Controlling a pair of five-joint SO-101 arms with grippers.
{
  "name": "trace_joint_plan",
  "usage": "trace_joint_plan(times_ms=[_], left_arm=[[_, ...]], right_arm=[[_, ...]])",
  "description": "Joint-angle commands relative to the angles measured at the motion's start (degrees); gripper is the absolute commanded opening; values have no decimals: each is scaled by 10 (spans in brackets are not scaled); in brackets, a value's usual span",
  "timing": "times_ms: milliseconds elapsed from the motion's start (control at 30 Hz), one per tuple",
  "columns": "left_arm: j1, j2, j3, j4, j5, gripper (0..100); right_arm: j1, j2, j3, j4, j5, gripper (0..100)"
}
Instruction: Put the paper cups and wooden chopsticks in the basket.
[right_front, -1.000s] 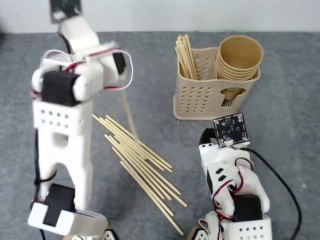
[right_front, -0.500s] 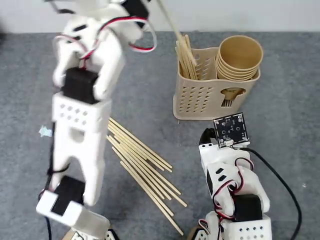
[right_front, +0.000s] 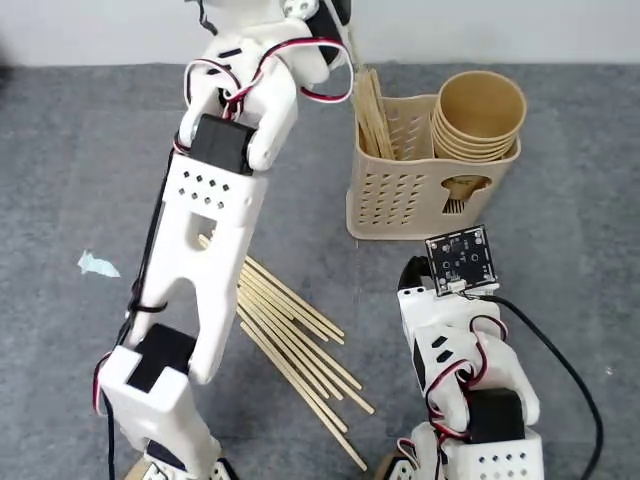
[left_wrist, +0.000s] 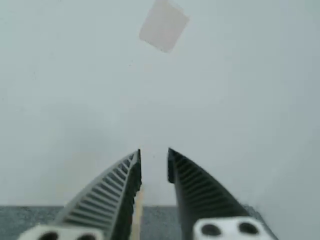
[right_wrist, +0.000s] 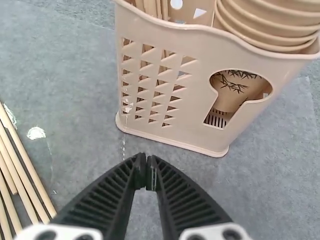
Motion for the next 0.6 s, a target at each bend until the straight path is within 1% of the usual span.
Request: trace_joint_plan(times_ms=[0,133,333,400,467,567], left_arm=[[-4,-29,-22,44,-7,214],[-7,-85,-36,119,-7,204],[-7,-210,-36,346,-7,186],[-3,-245,-36,411,-7,175],[-2,-278,-36,456,-7,158],[-7,-321,-36,497,-7,114]], right_arm=[[2,-7,-4,-14,6,9],[2,-7,-4,-14,6,9],[-1,-2,-5,-12,6,9],[-2,-2,-6,-11,6,9],[-7,-1,-6,-10,6,9],[-30,-1,-9,1,8,9]])
